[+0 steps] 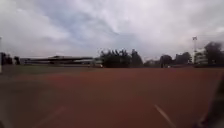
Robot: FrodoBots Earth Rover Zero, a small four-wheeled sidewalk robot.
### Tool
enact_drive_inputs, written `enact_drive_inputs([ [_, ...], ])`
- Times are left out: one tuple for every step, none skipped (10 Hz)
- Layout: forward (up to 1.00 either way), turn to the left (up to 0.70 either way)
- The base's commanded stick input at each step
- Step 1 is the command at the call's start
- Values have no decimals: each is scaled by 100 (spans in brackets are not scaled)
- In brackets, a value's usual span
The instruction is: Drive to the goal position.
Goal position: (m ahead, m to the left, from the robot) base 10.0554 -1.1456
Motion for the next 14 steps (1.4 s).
enact_drive_inputs([
  [70,0],
  [70,0],
  [70,0],
  [70,0],
  [70,0],
  [59,0],
  [5,0],
  [0,0],
  [0,0],
  [0,0],
  [0,0],
  [0,0],
  [0,0],
  [0,0],
])
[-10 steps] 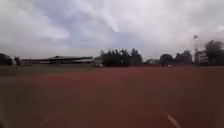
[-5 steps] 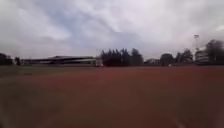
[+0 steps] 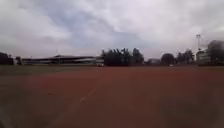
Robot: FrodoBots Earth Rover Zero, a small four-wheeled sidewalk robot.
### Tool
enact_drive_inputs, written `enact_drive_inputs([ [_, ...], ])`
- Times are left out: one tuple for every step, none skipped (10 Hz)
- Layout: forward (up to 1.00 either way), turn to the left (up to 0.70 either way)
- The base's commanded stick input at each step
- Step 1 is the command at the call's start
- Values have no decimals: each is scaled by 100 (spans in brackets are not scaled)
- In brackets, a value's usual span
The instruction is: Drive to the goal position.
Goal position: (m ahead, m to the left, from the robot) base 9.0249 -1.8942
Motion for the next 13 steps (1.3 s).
enact_drive_inputs([
  [0,0],
  [0,0],
  [56,0],
  [70,0],
  [70,0],
  [70,0],
  [70,0],
  [70,0],
  [70,0],
  [70,0],
  [70,0],
  [70,0],
  [70,0],
])
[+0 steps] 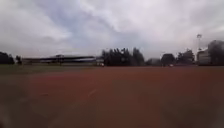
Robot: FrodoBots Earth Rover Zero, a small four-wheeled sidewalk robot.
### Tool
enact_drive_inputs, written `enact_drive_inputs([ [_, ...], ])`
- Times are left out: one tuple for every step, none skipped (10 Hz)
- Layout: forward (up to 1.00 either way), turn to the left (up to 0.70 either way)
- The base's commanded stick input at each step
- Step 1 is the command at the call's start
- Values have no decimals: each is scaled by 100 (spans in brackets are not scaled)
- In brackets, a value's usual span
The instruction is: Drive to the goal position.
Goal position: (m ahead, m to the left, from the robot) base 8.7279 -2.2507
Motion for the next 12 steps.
enact_drive_inputs([
  [70,0],
  [70,0],
  [70,0],
  [70,0],
  [70,0],
  [70,0],
  [70,0],
  [70,0],
  [70,0],
  [70,0],
  [70,0],
  [70,0],
])
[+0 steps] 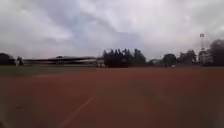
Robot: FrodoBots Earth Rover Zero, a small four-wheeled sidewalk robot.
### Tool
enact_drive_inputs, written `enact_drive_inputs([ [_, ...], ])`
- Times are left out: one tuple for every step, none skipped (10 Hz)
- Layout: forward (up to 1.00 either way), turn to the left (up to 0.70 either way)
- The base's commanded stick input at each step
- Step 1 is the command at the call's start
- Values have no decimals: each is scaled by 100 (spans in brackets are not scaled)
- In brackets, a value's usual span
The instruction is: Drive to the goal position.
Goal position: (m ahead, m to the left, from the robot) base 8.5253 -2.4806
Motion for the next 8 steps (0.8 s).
enact_drive_inputs([
  [70,0],
  [70,0],
  [70,0],
  [70,-8],
  [70,-29],
  [70,-35],
  [70,0],
  [70,0],
])
